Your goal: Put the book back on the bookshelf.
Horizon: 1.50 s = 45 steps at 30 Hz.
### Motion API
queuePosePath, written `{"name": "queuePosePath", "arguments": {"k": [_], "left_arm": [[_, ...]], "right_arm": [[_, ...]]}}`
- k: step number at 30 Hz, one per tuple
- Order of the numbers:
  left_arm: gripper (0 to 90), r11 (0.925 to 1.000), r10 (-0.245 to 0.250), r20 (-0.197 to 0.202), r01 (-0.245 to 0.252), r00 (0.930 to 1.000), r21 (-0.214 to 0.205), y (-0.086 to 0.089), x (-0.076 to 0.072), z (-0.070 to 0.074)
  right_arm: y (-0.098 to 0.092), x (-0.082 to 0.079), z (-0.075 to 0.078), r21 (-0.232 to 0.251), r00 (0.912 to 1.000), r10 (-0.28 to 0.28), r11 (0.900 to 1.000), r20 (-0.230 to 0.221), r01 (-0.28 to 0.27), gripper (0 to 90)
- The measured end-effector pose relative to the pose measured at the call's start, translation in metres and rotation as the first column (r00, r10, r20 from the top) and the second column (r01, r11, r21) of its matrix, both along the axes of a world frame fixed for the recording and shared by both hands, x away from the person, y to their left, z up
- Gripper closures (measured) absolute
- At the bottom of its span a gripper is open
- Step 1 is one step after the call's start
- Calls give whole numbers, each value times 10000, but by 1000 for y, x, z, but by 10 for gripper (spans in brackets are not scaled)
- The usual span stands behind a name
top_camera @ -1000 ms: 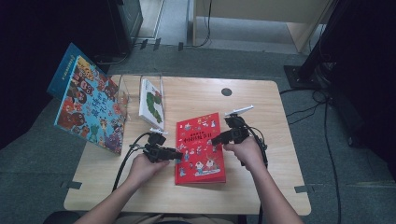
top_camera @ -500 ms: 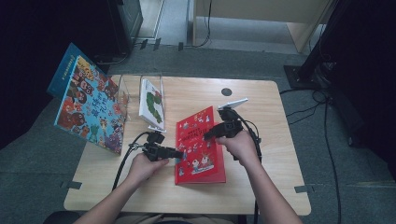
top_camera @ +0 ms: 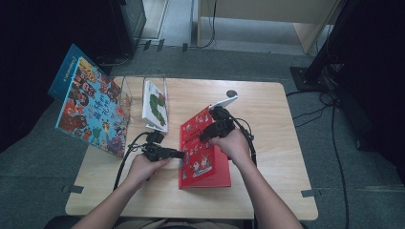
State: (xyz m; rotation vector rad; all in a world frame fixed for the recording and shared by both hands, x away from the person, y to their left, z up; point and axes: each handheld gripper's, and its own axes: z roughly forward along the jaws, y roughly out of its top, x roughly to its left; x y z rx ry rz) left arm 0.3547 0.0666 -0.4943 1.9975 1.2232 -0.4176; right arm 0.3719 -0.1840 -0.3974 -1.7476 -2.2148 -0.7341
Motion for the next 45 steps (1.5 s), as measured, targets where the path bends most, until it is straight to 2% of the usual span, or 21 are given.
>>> {"name": "queuePosePath", "arguments": {"k": [3,5,7,14,18,24,30,41,45], "left_arm": [[393,10000,5,-174,-6,9998,-47,1,1,1],[389,9999,-25,-186,23,9998,-112,2,2,2],[390,9998,-123,-192,120,9997,-167,2,3,4],[390,9996,-105,-133,101,9999,-263,5,4,6],[387,9997,-119,-167,115,9998,-236,5,5,6],[380,9997,-105,-163,101,9998,-219,5,5,6],[378,9996,-62,-130,58,9999,-269,6,5,6],[357,9997,-32,-179,28,9998,-231,5,6,7],[339,9994,-16,-206,9,9998,-345,4,6,7]], "right_arm": [[3,3,0,-100,9997,-114,9999,-227,111,775],[4,6,2,63,9993,-150,9999,-357,152,802],[6,7,5,146,9996,-109,9998,-256,113,822],[15,13,15,-243,9990,34,9997,-451,-45,854],[15,15,19,-254,9988,180,9995,-454,-191,875],[16,16,21,-402,9988,311,9987,-369,-326,878],[17,16,24,-474,9981,405,9980,-474,-427,878],[10,13,34,-269,9983,456,9986,-355,-466,879],[7,12,37,-218,9985,464,9987,-295,-471,879]]}}
